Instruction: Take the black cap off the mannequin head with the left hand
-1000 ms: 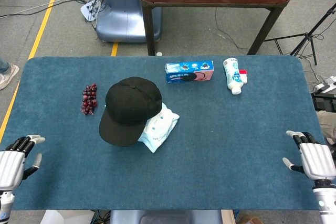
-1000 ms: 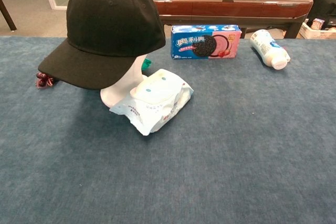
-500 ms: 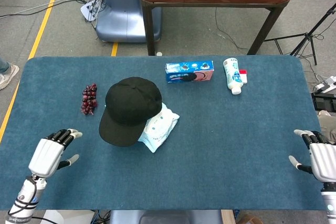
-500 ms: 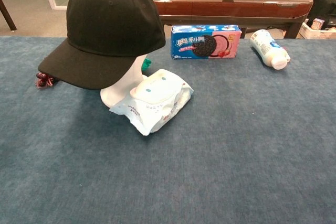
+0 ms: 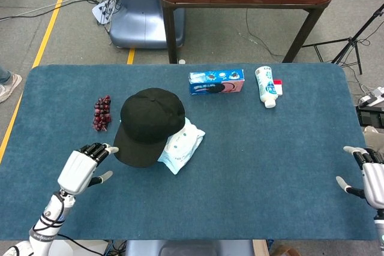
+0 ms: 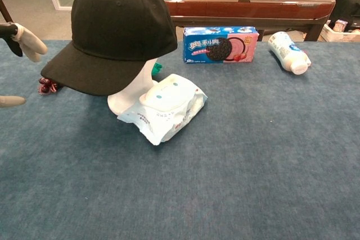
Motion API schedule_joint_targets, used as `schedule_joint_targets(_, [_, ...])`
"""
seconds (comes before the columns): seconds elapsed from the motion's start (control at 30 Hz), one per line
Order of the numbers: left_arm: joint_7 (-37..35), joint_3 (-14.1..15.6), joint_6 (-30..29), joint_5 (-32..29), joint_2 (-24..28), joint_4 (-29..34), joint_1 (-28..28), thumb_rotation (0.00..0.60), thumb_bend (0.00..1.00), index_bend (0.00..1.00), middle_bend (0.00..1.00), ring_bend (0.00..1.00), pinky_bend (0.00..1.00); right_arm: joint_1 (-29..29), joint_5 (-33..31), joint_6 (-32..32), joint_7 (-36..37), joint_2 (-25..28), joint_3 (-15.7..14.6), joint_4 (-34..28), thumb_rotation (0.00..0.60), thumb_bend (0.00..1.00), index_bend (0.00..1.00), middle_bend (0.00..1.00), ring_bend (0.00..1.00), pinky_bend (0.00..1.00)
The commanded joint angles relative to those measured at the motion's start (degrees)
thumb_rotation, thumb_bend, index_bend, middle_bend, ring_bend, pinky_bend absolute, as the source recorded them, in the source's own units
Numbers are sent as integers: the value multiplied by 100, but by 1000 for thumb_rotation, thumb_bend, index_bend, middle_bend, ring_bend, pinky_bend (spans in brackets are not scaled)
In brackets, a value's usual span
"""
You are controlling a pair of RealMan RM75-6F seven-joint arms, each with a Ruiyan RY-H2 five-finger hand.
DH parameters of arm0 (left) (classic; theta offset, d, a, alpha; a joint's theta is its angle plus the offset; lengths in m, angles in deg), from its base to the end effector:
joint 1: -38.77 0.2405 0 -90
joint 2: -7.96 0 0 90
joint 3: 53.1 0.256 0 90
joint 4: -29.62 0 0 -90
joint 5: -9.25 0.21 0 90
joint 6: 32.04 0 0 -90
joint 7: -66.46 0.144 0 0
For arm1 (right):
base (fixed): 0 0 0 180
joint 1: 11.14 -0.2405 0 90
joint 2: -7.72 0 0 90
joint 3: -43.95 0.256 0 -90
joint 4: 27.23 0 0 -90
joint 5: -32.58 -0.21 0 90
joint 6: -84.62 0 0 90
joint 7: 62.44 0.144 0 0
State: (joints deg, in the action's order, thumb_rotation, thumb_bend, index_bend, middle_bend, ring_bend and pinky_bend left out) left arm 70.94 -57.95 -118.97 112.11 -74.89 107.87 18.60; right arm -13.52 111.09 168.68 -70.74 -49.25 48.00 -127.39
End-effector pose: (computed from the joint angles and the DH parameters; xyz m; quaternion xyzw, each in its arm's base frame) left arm -0.2202 0.2495 0.0686 -0.6896 -0.2115 -0.5223 0.4548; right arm -0.3159 -0.1693 0.1927 0.5735 -0.3890 0.3144 0.6488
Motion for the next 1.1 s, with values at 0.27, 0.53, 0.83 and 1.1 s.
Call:
schedule_joint_targets(0.27, [164, -61, 126, -25, -278, -84, -272, 600, 2, 366, 420, 391, 580, 7, -4, -21, 59, 21, 16, 10, 600, 212, 265, 300, 222, 482])
schedule_joint_targets(0.53, [170, -68, 141, -5, -466, -190, -449, 600, 3, 374, 429, 396, 580, 40, 13, 19, 164, 66, 33, 7, 600, 212, 265, 300, 222, 482])
schedule_joint_targets(0.83, [277, -72, 77, 34, -669, -357, -589, 600, 3, 399, 455, 420, 593, 70, 38, 52, 264, 109, 45, 10, 600, 213, 265, 300, 222, 481])
schedule_joint_targets(1.1, [178, -77, -251, 106, -875, -691, -608, 600, 2, 430, 488, 446, 614, 88, 58, 74, 308, 124, 52, 17, 600, 213, 265, 300, 222, 482])
